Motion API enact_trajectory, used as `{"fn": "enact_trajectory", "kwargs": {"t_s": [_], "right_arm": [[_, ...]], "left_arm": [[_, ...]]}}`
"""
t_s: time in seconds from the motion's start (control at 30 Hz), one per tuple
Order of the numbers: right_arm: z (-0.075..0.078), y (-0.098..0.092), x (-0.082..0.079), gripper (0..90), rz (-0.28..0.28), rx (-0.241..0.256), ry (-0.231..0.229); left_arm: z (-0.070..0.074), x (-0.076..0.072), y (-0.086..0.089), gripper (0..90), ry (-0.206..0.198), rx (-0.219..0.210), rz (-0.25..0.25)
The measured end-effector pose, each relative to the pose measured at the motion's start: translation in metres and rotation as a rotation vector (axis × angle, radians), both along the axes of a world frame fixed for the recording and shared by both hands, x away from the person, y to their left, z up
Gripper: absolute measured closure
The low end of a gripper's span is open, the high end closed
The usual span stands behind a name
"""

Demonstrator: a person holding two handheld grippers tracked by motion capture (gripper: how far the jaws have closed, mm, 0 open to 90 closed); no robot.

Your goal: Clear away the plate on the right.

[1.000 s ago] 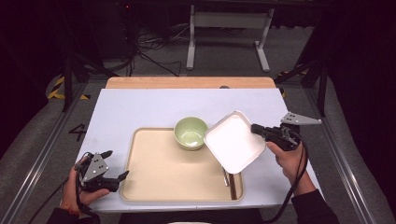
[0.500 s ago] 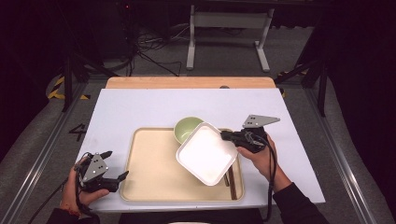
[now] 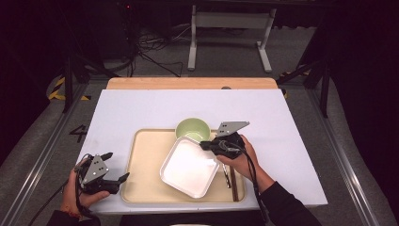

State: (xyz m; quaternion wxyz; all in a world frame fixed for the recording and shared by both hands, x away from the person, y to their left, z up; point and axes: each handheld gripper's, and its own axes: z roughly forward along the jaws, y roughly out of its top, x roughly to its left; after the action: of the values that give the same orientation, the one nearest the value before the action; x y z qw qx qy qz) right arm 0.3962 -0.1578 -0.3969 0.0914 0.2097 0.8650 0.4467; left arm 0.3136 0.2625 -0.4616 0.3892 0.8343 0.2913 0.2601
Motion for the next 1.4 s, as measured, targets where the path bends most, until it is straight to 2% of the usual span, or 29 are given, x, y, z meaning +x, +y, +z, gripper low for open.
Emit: {"fn": "enact_trajectory", "kwargs": {"t_s": [0.37, 0.53, 0.73, 0.9, 1.0, 1.1, 1.27, 1.4], "right_arm": [[-0.007, 0.025, 0.000, 89.7, 0.058, -0.074, -0.035], [-0.011, 0.031, 0.004, 89.6, 0.066, -0.060, -0.017], [-0.010, 0.038, 0.003, 88.7, 0.074, -0.059, -0.037], [-0.009, 0.042, 0.000, 81.4, 0.086, -0.055, -0.054], [-0.008, 0.040, 0.000, 78.7, 0.073, -0.036, -0.056], [-0.006, 0.038, 0.000, 79.9, 0.071, -0.024, -0.067], [-0.006, 0.036, -0.004, 79.8, 0.077, -0.027, -0.065], [-0.006, 0.028, -0.008, 81.1, 0.080, -0.039, -0.065]], "left_arm": [[0.000, 0.000, 0.000, 11.0, 0.004, -0.001, -0.005], [-0.001, 0.001, 0.000, 11.0, 0.005, 0.001, -0.005], [-0.001, 0.001, 0.000, 10.9, 0.006, 0.005, -0.004], [-0.001, 0.001, 0.000, 10.9, 0.006, 0.005, -0.005], [-0.001, 0.001, 0.000, 10.9, 0.007, 0.005, -0.006], [-0.001, 0.001, 0.000, 10.9, 0.007, 0.006, -0.006], [-0.001, 0.001, 0.000, 10.9, 0.008, 0.003, -0.003], [-0.001, 0.001, 0.000, 10.9, 0.010, 0.004, -0.002]]}}
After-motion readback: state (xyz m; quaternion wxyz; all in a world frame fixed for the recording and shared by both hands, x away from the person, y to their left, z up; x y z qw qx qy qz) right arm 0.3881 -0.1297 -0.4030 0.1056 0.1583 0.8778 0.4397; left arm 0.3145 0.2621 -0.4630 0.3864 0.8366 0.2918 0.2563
